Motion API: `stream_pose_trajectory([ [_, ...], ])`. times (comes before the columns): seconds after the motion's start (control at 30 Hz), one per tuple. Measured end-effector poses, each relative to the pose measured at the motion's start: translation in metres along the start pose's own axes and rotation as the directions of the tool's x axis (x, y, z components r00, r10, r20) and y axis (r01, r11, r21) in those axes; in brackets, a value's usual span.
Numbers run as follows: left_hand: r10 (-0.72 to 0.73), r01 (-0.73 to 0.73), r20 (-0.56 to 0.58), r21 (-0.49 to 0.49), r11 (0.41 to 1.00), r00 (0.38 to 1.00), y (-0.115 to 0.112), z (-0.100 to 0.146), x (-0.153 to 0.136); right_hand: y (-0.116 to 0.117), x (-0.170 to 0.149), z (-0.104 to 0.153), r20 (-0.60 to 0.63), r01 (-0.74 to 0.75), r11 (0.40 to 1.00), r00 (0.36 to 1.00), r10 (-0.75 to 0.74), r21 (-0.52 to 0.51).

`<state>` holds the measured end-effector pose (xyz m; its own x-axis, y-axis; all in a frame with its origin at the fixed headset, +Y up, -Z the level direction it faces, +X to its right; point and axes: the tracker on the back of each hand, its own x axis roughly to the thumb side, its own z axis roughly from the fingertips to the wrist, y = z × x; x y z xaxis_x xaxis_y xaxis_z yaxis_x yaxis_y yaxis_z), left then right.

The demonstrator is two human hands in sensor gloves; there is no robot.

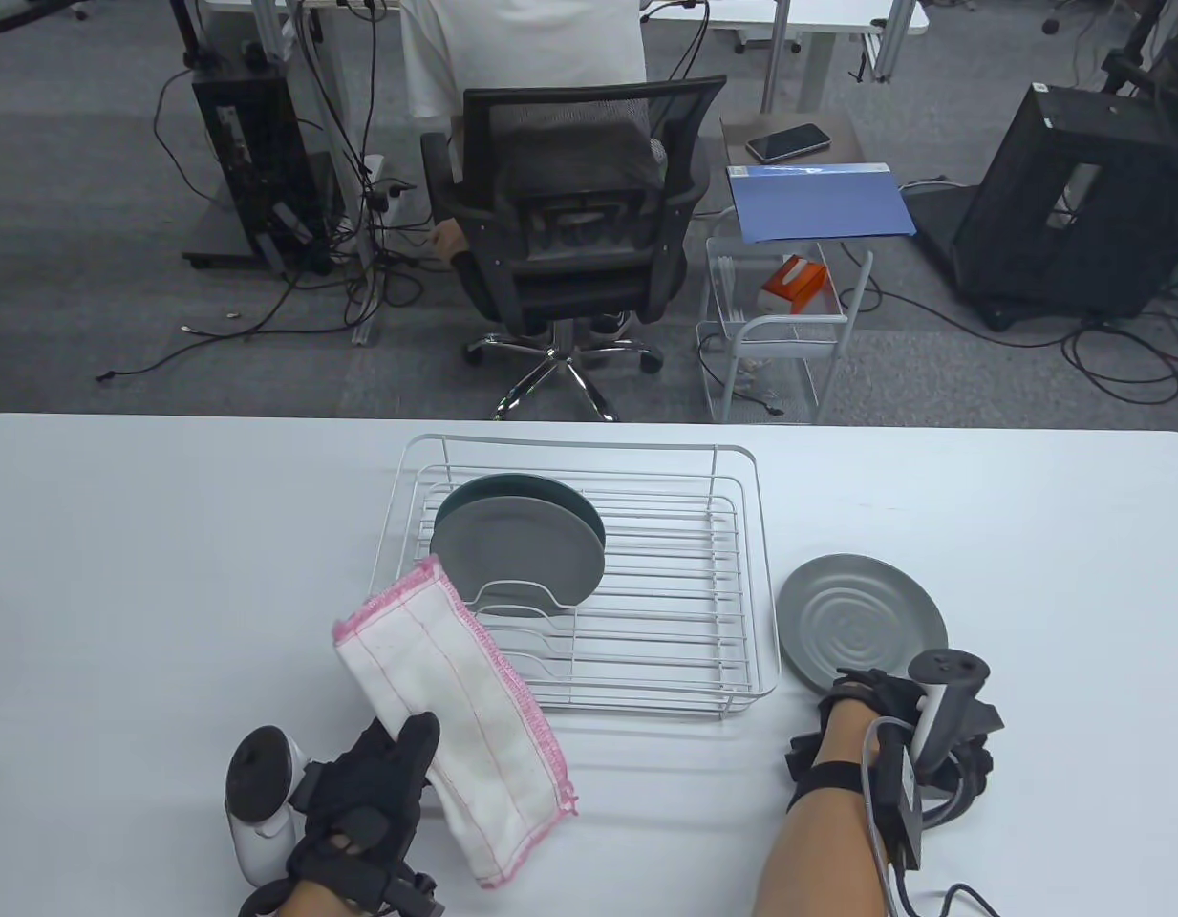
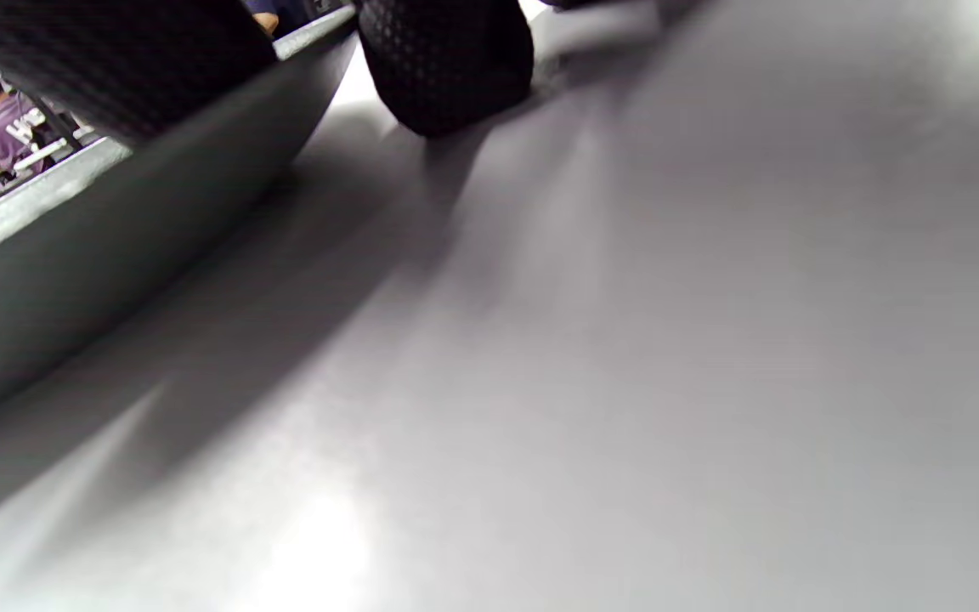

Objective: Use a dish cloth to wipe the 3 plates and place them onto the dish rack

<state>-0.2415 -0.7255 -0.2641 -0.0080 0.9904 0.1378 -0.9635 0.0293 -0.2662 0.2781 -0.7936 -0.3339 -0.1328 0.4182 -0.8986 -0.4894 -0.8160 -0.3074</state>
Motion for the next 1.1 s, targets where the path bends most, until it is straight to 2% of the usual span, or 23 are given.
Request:
stream_pose_trajectory([
  [0.23,0.0,0.0,-0.003,-0.006,1.0,1.0,0.0,-0.001,-0.001,-0.001,-0.004,-0.002,-0.04,0.18,0.984,0.983,-0.18,0.01],
  [0.43,-0.003,0.003,-0.005,-0.011,1.0,1.0,-0.001,-0.001,-0.001,-0.009,-0.006,-0.002,-0.036,0.373,0.927,0.928,-0.371,0.046],
  [0.6,-0.002,0.002,-0.006,-0.008,1.0,1.0,-0.001,-0.001,-0.001,-0.011,-0.001,0.001,-0.005,0.426,0.9,0.904,-0.427,0.092],
  [0.8,0.021,-0.021,0.008,0.012,1.0,1.0,0.003,0.0,0.001,-0.022,0.009,0.011,0.122,0.422,0.904,0.896,-0.427,0.067],
  [0.97,0.021,-0.021,0.016,0.016,1.0,1.0,0.003,0.001,0.002,-0.044,0.015,0.03,0.261,0.509,0.86,0.825,-0.501,0.041],
  [1.1,0.015,-0.015,0.015,0.021,1.0,1.0,0.006,0.0,0.001,-0.064,0.019,0.052,0.364,0.583,0.807,0.734,-0.574,0.098],
])
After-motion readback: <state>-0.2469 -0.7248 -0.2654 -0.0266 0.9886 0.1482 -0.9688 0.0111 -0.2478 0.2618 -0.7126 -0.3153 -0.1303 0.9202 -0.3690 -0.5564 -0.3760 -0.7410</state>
